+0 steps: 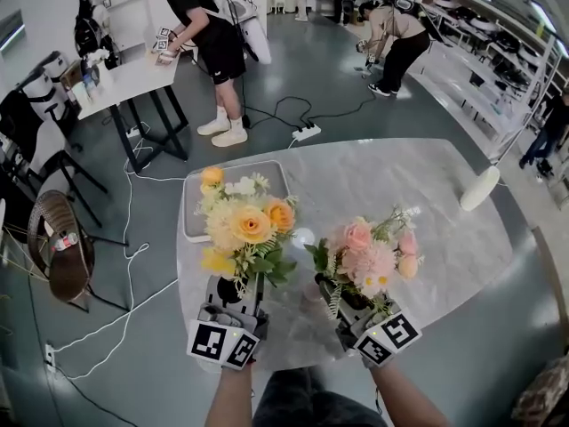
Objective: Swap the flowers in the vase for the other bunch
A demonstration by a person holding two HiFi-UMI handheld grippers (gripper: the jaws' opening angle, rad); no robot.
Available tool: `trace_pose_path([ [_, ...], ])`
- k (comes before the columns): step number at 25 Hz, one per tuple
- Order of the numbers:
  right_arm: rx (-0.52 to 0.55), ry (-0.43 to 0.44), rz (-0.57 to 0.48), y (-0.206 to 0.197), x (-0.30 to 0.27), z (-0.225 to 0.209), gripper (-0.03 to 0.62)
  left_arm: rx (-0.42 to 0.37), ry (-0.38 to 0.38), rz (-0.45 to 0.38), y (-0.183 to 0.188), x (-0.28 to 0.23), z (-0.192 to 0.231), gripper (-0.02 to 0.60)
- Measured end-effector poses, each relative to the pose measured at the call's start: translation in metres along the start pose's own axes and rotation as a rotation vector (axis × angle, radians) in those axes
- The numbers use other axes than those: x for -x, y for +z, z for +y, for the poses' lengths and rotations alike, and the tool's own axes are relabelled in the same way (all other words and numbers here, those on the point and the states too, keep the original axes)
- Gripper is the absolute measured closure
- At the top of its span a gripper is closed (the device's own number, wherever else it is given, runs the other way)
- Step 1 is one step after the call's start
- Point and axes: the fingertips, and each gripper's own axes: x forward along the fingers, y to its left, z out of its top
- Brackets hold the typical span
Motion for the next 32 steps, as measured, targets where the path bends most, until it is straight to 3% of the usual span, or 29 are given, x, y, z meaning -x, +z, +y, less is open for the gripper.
trace_pose_path([
  [32,-0.104,-0.060,0.112,-0.020,0.025,-0.002,0.356,0.028,0.017,0.019,0.014,0.008,-0.012,0.505],
])
